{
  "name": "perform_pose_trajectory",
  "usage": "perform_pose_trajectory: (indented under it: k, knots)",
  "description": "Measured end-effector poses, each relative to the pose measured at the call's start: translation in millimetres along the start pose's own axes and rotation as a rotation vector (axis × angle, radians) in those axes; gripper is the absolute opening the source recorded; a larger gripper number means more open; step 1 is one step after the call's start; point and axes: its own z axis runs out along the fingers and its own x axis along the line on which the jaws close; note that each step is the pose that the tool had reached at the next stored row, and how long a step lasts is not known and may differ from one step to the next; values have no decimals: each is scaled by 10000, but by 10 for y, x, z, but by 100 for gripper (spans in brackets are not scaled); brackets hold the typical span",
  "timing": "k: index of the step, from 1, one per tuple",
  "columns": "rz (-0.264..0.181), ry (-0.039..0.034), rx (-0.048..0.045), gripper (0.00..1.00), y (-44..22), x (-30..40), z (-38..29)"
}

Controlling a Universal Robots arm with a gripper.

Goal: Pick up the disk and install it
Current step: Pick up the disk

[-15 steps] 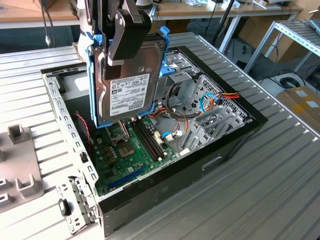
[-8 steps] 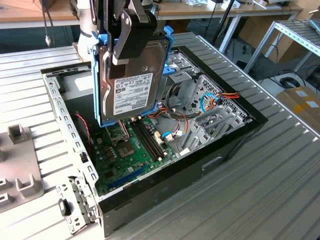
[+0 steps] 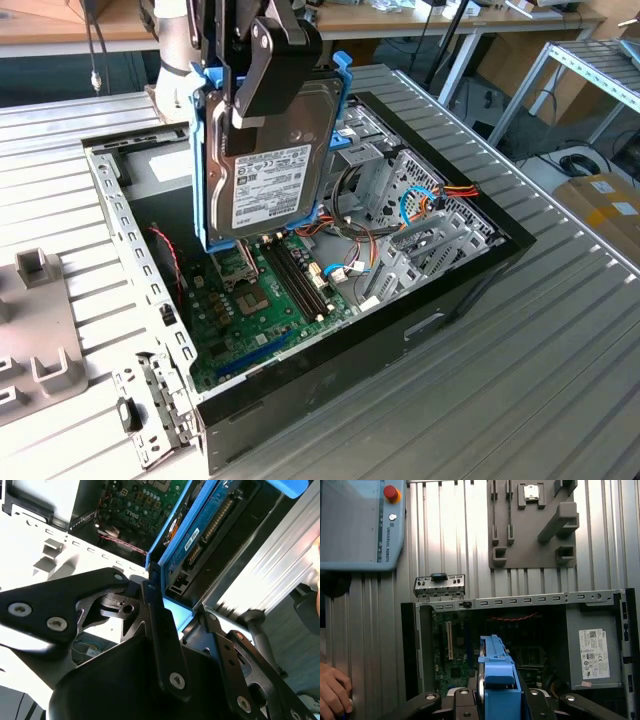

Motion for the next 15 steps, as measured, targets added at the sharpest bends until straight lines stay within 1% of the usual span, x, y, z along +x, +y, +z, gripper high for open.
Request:
perform_pose_trajectory:
  k: [8, 15]
  knots:
    - [0, 3, 0, 37, -47, -2, -2]
    - [0, 7, 0, 37, -114, -6, -5]
